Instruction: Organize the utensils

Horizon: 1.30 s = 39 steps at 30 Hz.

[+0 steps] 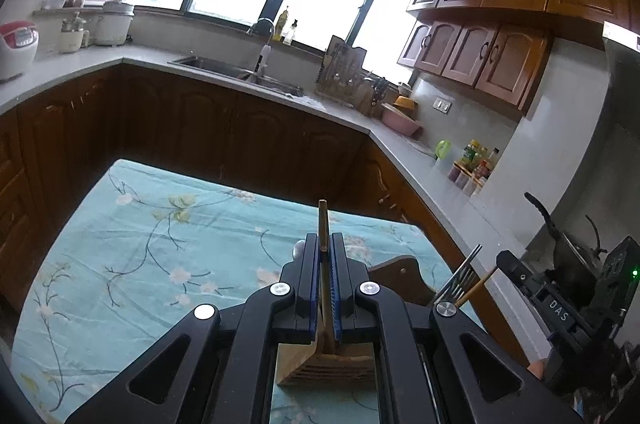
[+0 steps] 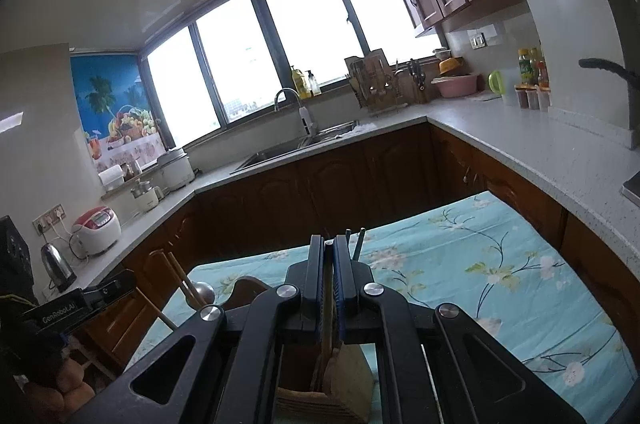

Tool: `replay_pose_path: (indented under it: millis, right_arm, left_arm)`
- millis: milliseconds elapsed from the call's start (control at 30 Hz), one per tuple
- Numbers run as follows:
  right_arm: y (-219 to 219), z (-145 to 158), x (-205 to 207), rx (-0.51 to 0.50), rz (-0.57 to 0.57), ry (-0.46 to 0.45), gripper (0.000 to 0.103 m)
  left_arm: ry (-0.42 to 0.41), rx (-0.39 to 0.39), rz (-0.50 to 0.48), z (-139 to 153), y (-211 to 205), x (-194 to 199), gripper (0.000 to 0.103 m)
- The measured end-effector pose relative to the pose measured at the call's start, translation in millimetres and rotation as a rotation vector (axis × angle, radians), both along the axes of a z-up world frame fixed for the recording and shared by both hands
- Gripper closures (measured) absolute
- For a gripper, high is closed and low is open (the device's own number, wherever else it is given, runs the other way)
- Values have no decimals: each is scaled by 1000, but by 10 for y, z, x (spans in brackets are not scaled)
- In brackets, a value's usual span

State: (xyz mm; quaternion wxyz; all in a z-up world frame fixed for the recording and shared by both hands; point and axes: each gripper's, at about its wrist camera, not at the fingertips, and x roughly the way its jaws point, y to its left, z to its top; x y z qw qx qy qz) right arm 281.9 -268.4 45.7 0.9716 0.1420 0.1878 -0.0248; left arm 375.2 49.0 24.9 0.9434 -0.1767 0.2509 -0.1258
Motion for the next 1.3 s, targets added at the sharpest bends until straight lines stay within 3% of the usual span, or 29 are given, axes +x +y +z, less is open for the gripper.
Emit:
replay_pose_path:
  millis: [433,567,633,700,833,867,933,1000,1100,1300]
  right_arm:
    - [-42,-42,25,16,4,25,94]
    - [-36,-44,23,17,3,32,92]
    - [-42,-46,10,20,1,31,84]
    - [-55,-47,0,24,1,29,71]
    - [-63,-48,-7,25,0,29,67]
    - [-65,-50,-12,29,3,29,62]
    - [-82,-54,-26,36,3,27,52]
    - [-94,-57,-41,42,4,24,36]
    - [-106,-60,-68,46,7,24,30]
    - [-88,-40,-165,53,19,18,14]
  left_arm:
    - [15,20,0,8,-25,30,99]
    - [21,15,5,20,-28,35,91]
    - [17,19,9,23,-55,36,84]
    - [14,25,11,34,-75,21,83]
    - [16,30,4,32,-105,16,79]
    - [16,31,5,35,-108,8,76]
    - [17,34,11,47,-107,-6,58]
    - [10,33,20,57,-94,-47,49]
    - [17,34,28,53,-87,-82,35]
    - [18,31,44,82,-55,-246,25]
